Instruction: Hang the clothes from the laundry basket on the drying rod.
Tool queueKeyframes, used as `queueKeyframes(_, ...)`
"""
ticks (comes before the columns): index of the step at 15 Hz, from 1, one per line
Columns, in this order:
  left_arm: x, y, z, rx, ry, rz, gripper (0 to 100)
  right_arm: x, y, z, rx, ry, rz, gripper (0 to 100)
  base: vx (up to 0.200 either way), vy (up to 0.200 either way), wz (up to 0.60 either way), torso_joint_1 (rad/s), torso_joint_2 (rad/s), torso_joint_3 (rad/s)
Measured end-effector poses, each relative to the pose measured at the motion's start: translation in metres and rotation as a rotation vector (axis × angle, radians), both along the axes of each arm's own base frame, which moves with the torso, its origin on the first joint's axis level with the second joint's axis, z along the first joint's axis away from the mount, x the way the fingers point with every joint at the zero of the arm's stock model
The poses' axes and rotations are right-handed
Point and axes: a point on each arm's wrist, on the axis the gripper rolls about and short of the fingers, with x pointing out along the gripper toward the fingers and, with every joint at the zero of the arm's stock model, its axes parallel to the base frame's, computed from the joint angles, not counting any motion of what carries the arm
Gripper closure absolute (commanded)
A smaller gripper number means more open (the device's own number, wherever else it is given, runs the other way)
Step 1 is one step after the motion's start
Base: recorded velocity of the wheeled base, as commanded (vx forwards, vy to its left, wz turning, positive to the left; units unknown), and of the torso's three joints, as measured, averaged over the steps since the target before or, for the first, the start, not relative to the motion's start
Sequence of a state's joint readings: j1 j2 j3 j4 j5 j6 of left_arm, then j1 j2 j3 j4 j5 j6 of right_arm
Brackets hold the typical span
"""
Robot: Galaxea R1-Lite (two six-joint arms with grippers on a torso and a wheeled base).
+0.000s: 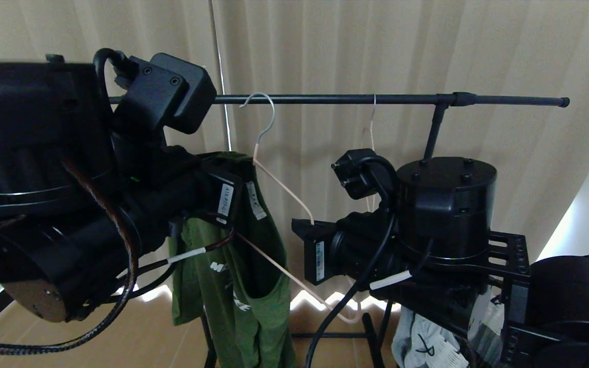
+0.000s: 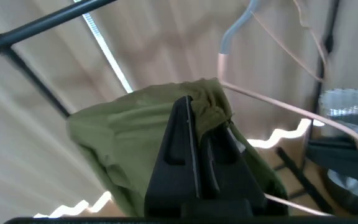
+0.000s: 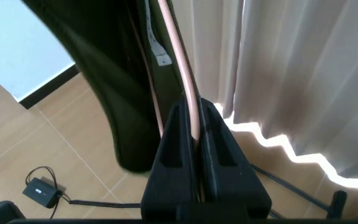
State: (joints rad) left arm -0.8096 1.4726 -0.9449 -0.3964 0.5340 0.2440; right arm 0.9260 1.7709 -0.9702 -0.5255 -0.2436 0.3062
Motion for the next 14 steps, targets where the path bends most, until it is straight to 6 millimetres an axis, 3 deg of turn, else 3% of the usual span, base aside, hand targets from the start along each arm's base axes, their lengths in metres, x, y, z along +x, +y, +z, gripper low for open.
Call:
queueKeyframes(7, -0.016, 0.015, -0.014, 0.022, 0.033, -0.101, 100, -0.012, -0.019, 0.016, 0.024, -0.034, -0.011, 100, 0.000, 0.000, 0.00, 0.000, 0.00, 0.000)
queueKeyframes(8, -0.019, 0.018, -0.016, 0.022, 0.038, -0.106, 0, -0.014, -0.022, 0.018, 0.028, -0.036, -0.012, 100, 0.000, 0.000, 0.00, 0.000, 0.00, 0.000)
queueKeyframes(14, -0.033, 0.028, -0.020, 0.006, 0.048, -0.226, 0, -0.021, -0.032, 0.028, 0.052, -0.059, -0.014, 100, 0.000, 0.000, 0.00, 0.000, 0.00, 0.000)
